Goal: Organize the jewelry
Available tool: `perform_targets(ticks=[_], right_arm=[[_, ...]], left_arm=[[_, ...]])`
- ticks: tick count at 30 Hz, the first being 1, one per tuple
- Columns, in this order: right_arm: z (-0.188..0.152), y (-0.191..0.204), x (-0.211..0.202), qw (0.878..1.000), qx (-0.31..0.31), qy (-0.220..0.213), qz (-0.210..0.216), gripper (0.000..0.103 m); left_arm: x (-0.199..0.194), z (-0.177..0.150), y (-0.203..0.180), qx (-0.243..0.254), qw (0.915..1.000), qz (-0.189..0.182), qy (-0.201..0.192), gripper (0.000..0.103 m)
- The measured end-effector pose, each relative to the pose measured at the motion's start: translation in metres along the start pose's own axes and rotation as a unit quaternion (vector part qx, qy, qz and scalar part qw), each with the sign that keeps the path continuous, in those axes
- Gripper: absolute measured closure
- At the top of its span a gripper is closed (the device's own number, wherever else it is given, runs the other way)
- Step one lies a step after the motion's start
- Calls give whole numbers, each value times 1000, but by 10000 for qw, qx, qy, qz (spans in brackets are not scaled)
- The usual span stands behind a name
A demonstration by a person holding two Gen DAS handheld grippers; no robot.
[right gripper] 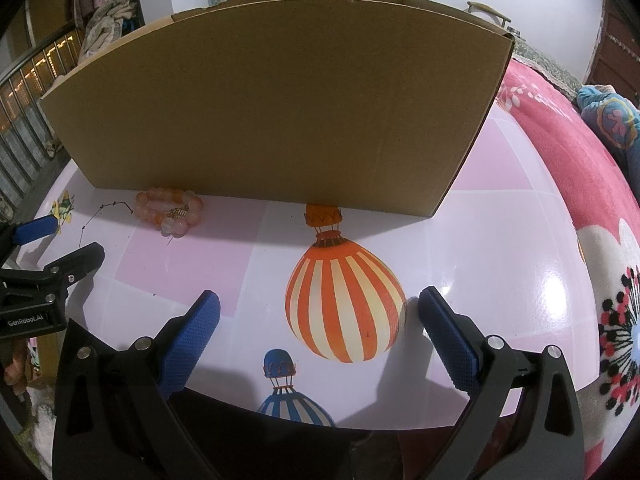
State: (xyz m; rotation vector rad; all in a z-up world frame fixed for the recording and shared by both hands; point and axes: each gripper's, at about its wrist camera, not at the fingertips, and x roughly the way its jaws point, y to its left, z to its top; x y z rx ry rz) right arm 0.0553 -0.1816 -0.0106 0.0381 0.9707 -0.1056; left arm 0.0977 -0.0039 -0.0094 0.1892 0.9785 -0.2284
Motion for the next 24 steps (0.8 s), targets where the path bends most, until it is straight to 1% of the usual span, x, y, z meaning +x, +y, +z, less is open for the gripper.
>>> perform_targets(ticks=[20, 24], right_arm=[[0, 0, -1, 10000, 5, 2, -6, 7], [0, 0, -1, 10000, 2, -13, -5, 7]], left_arm=[[-3, 3, -1, 22, 10000, 32, -18, 7], [-5, 3, -3, 85, 9999, 76, -72, 7]])
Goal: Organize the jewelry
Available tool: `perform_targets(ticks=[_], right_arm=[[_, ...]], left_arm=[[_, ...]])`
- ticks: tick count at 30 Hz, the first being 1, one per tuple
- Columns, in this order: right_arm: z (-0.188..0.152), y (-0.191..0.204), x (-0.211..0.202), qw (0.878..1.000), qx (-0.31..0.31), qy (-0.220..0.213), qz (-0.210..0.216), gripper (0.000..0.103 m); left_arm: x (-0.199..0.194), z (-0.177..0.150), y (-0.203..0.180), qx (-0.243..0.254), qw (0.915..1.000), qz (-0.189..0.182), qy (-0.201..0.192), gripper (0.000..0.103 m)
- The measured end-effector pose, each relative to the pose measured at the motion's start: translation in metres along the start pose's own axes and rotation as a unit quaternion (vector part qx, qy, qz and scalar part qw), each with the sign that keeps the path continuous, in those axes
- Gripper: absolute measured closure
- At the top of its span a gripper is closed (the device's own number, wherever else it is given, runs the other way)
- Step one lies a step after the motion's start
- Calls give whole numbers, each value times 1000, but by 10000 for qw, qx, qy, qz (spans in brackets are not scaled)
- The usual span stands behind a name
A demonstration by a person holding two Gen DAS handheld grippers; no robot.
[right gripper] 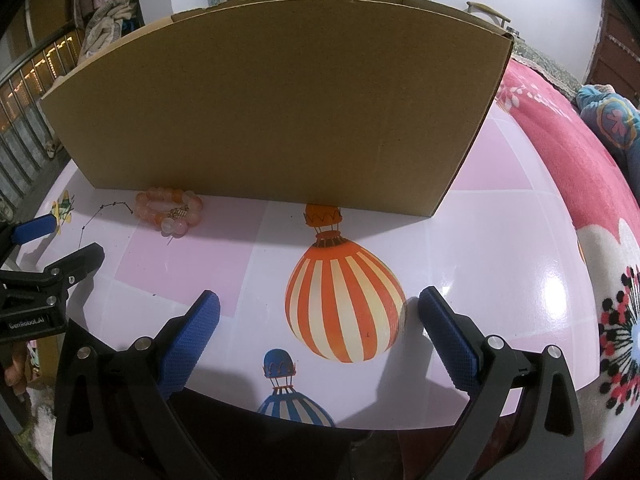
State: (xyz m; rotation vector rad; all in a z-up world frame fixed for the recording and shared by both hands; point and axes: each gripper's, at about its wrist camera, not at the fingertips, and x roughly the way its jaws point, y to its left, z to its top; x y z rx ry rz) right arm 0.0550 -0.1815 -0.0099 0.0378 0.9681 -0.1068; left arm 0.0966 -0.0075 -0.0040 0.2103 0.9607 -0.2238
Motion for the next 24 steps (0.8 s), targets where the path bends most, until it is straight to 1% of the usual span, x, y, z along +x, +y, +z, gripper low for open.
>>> perform_targets(ticks=[5, 8, 10, 12, 15, 17, 19, 20, 22, 23, 24], right_arm=[[-1, 0, 0, 10000, 2, -19, 1, 7], [-1, -1, -1, 10000, -15, 5, 17, 7], [1, -2, -1, 9999, -28, 95, 70, 7], [3, -7, -5, 9995, 132, 115, 270, 7], [8, -12, -16, 9972, 391, -106, 636, 7], [13, -11, -21, 9960, 423, -238, 755, 7], [17, -10, -24, 9941, 457, -363, 919, 7], [19, -9, -24, 9932, 479, -388, 988, 7], [21, -9, -23, 9921, 521, -427, 1062, 12], [22, -8, -22, 9918, 544, -436, 1070, 13], [24, -9, -20, 9917, 561, -433, 1073, 14]], left_arm=[[-3, -3, -4, 158, 9997, 46, -157, 7], [-2, -3, 0, 87, 9998, -84, -143, 7], [0, -2, 4, 12, 9997, -204, -119, 7], [1, -2, 8, -59, 9994, -335, -106, 7], [1, -3, 10, 11, 9991, -394, -156, 7], [-2, -5, 9, 133, 9987, -392, -303, 7], [-8, -5, 9, 199, 9965, -551, -597, 9], [-15, -5, 7, 260, 9940, -700, -805, 9], [-24, -4, 3, 438, 9885, -932, -1104, 15], [-29, -3, -1, 603, 9851, -1030, -1236, 24], [-31, -2, -5, 742, 9826, -1099, -1301, 28]])
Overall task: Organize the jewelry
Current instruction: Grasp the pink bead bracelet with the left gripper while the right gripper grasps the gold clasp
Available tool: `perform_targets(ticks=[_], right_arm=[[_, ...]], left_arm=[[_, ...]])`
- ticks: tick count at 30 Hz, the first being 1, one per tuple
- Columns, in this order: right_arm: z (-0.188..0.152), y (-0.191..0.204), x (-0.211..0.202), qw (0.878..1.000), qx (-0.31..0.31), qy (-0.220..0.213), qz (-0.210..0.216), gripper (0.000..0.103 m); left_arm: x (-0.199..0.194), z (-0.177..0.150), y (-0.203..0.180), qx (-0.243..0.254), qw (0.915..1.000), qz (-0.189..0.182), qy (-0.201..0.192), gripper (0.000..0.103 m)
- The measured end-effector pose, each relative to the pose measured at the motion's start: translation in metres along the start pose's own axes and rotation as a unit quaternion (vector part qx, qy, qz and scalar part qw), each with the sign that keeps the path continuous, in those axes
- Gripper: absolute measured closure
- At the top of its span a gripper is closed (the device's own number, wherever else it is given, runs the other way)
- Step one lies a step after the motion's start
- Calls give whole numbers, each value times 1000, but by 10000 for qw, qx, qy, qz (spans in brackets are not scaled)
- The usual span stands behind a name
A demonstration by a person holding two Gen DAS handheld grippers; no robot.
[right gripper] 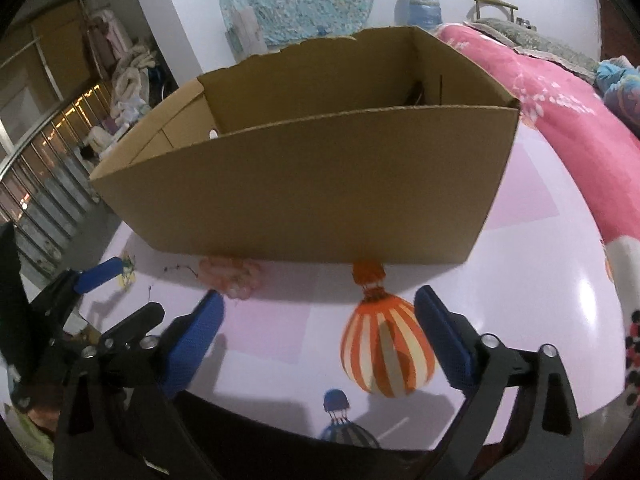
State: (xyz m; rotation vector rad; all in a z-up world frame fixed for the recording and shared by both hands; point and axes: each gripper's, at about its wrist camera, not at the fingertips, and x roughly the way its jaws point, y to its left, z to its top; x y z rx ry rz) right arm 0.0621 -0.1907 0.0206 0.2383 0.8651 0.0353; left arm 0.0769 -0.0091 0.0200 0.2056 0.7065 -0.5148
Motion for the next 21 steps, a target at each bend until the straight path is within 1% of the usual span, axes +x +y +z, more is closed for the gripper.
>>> perform_targets(ticks=[1, 2, 3, 4, 6, 9, 14, 16, 18, 21], right_arm=[[0, -1, 1, 10000, 19, 7, 9, 15], [1, -2, 3, 10000, 47, 19, 28, 17], [0, -3, 3, 10000, 72, 20, 38, 19], [-1, -6, 4, 9999, 113, 29, 41, 21], [0, -10, 5, 9998, 168, 35, 44, 22], [-1, -15, 5, 9997, 240, 13, 86, 24], [-3, -24, 9, 9994, 314, 36, 158, 25], [-4, -26, 10, 9992, 340, 41, 201, 25], [-5, -27, 11, 9990, 377, 45, 236, 25], [-5, -31, 14, 9986, 427, 38, 296, 25]], left_arm=[[1, 2, -5, 159, 9998, -122, -19, 30], [3, 4, -9, 283, 9993, -232, -16, 38], [7, 6, -13, 411, 9985, -357, 20, 43], [10, 6, -16, 482, 9979, -434, 59, 45], [20, 9, -21, 664, 9954, -673, 162, 55], [30, 12, -32, 888, 9924, -806, 281, 63], [42, 17, -46, 1219, 9887, -800, 343, 66], [45, 18, -51, 1315, 9876, -770, 379, 72], [49, 19, -55, 1402, 9865, -711, 452, 79], [50, 19, -58, 1559, 9844, -629, 524, 82]])
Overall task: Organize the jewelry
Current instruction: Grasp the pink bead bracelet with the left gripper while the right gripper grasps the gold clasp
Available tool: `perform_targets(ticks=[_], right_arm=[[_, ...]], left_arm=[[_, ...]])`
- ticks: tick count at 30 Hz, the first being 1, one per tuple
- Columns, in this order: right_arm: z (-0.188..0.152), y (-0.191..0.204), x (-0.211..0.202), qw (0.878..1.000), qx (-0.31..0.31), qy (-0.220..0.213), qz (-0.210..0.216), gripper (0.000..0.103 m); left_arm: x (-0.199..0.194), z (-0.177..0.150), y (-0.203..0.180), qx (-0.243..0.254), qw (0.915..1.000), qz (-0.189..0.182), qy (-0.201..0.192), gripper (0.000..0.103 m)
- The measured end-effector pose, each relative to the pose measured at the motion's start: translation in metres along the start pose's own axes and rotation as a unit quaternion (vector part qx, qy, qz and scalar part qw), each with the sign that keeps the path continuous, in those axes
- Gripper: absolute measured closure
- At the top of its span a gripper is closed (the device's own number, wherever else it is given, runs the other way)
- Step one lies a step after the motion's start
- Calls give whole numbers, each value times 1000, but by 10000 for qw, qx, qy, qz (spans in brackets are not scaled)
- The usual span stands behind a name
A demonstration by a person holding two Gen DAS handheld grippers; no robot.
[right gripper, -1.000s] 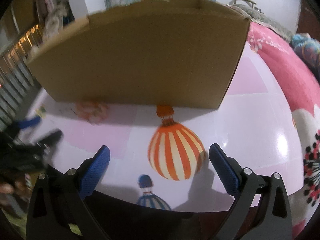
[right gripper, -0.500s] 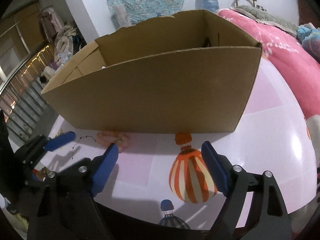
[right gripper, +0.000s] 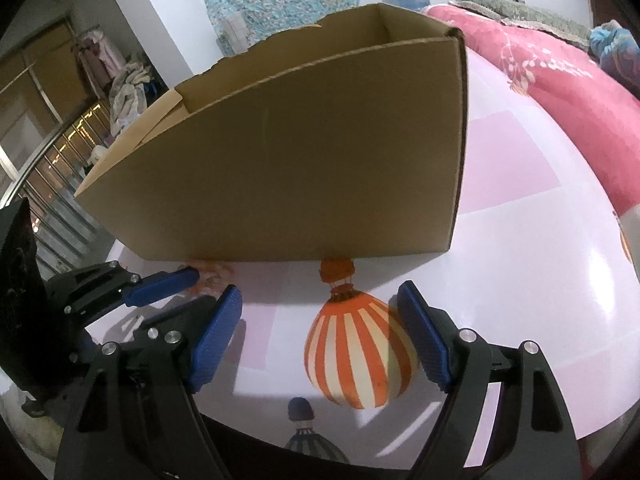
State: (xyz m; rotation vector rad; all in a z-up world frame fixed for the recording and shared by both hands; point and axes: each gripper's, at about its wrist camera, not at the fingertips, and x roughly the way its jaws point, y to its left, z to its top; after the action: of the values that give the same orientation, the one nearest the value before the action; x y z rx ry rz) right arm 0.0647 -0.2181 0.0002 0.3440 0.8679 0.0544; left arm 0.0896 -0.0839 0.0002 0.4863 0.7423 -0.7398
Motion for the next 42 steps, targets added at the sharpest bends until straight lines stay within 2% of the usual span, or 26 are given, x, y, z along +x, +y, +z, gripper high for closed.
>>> perform_targets(ticks=[5, 9, 11, 17, 21, 26, 31, 38, 42], right_arm=[[1, -2, 1, 10000, 22, -59, 68, 25], [0, 1, 1, 9999, 44, -94, 112, 25], [-1, -1, 1, 9999, 44, -109, 121, 25], [-2, -5, -2, 9998, 60, -128, 124, 25], [-3, -5, -3, 9997, 134, -140, 128, 25], [-7, -5, -6, 9997, 154, -97, 185, 33], [-6, 17, -3, 9992, -144, -59, 361, 42], [-1, 59, 14, 9925, -1087, 47, 551, 56], [3, 80, 31, 9824, -1779, 257, 509, 68]], left_arm=[[4, 3, -8, 208, 9996, 58, 172, 85], [7, 7, -11, 225, 9994, 38, 250, 95], [6, 6, -11, 205, 9995, 59, 239, 95], [-9, 3, -10, -68, 10000, -14, -19, 95], [-28, 1, 4, -481, 9984, 94, -282, 95], [-46, -11, 33, -1279, 9906, 99, -472, 95], [-40, -30, 55, -1900, 9813, 7, -295, 95], [-35, -40, 60, -2061, 9781, -90, -256, 95], [-36, -42, 63, -2108, 9770, -103, -304, 95]])
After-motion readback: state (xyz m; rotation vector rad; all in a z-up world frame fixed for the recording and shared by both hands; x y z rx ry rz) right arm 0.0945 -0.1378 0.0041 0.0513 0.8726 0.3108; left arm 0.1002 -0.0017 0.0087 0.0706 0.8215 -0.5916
